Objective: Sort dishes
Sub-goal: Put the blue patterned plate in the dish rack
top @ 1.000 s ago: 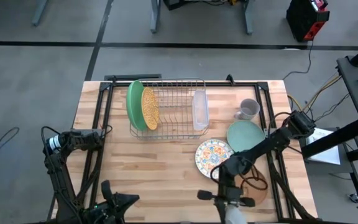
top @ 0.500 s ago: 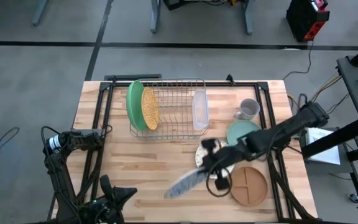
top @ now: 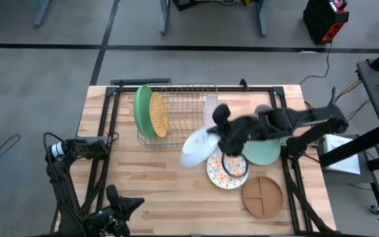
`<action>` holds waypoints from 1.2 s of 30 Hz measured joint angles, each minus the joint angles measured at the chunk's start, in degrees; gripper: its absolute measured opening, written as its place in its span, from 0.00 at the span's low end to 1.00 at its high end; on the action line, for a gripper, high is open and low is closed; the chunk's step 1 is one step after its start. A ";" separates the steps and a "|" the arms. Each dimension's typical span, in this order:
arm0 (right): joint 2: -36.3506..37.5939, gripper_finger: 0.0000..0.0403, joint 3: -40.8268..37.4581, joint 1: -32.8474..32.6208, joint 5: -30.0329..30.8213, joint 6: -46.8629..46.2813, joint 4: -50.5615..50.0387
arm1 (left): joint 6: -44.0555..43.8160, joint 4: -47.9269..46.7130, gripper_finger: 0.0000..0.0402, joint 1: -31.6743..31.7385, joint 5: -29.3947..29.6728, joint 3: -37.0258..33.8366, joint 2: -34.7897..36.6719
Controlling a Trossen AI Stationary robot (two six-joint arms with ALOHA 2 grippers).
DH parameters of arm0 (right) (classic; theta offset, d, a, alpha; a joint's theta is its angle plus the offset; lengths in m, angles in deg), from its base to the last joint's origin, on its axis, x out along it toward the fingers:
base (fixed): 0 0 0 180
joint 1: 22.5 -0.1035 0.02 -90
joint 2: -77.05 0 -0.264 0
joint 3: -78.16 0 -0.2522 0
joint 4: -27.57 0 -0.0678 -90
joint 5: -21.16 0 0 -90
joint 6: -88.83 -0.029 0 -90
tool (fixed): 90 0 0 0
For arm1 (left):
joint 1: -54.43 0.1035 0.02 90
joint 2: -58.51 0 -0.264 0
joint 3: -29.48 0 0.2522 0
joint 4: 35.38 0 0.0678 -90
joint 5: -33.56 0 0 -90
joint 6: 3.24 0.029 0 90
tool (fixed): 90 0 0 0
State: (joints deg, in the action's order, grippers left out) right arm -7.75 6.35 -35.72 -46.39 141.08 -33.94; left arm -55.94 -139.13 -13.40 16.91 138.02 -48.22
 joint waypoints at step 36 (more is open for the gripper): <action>-29.20 0.02 21.62 22.51 -0.44 50.93 1.79 | -19.40 1.35 0.00 6.90 16.71 -31.16 28.29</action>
State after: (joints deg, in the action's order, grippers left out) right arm -36.95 27.97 -13.22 -46.82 192.01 -32.14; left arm -75.34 -137.78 -6.50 33.62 106.86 -19.93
